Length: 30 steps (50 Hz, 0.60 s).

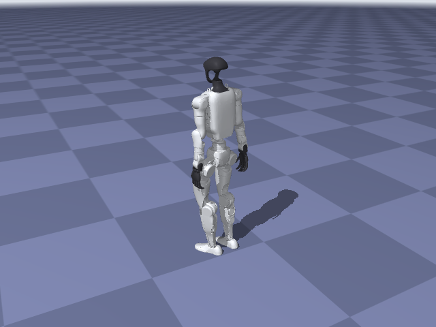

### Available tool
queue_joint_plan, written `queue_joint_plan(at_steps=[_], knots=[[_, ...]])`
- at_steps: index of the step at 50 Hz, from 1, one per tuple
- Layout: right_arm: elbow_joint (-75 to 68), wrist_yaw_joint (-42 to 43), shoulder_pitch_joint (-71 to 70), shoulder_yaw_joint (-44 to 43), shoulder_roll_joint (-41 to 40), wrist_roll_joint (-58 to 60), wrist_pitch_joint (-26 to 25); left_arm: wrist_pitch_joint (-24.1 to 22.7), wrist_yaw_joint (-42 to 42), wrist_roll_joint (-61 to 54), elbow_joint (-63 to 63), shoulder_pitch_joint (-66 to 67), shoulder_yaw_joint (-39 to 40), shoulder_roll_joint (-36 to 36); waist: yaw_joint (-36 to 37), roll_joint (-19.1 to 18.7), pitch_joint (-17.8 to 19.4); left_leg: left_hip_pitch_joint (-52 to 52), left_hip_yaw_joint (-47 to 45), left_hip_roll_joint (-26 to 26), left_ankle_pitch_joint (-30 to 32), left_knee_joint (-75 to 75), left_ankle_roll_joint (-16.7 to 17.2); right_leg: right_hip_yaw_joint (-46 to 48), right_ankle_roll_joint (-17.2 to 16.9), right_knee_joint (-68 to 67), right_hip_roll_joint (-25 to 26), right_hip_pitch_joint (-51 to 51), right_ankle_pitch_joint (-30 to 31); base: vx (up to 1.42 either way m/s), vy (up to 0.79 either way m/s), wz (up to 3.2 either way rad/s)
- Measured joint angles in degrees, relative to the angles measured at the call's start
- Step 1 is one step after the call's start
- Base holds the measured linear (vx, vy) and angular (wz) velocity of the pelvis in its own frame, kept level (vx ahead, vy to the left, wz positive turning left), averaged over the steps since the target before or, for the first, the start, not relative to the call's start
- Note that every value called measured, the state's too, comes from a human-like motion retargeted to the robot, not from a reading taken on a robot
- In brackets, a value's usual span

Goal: In place motions

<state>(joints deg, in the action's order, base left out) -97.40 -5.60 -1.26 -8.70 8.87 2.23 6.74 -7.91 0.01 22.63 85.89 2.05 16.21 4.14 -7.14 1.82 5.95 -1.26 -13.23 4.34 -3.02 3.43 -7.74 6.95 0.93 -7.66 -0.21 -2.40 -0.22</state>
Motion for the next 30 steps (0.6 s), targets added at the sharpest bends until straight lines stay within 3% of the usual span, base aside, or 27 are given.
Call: queue_joint_plan(at_steps=[4, 10, 17, 30], knots=[[0.00, -0.37, 0.01, -1.40, -0.14, 2.62, -0.57, 0.67, 1.94, 3.86, 1.18, -1.32, -1.23, 0.90, 1.72, 0.15, -0.73, -0.77, 1.01, 0.19, -1.65, 0.92, 0.14, -1.52, -0.32, 0.34, 0.03, -0.35, -0.20, 0.13, -0.08, 0.02], [0.00, 1.12, -0.36, -0.24, 0.21, 5.92, 0.13, -0.35, 1.68, 3.99, 1.77, 0.04, 0.33, 1.03, -1.78, -1.05, -4.58, -0.74, 2.09, -0.27, -2.83, -0.35, 0.21, -1.14, 0.83, 3.74, 1.40, -0.46, -0.49, 0.13, -0.08, -0.02], [0.00, 0.75, 0.42, -0.75, 0.17, 6.65, -0.52, -0.93, 2.84, 1.49, 3.09, -0.15, 2.43, 0.75, -0.43, -0.74, -6.49, -1.14, 0.66, -0.38, -2.97, -2.74, 0.90, -1.62, 1.23, 4.30, 1.91, 0.96, -1.00, 0.04, -0.09, -0.25], [0.00, -0.02, 2.73, -0.88, 1.57, 1.68, -1.41, -0.97, 1.34, 2.33, 1.85, 0.64, 2.26, 0.70, -0.62, -1.51, -5.63, -2.05, 1.98, -0.89, -4.67, -1.89, 1.32, -0.40, 0.35, 3.50, 2.49, -0.18, -2.37, 0.03, -0.06, 0.04]])
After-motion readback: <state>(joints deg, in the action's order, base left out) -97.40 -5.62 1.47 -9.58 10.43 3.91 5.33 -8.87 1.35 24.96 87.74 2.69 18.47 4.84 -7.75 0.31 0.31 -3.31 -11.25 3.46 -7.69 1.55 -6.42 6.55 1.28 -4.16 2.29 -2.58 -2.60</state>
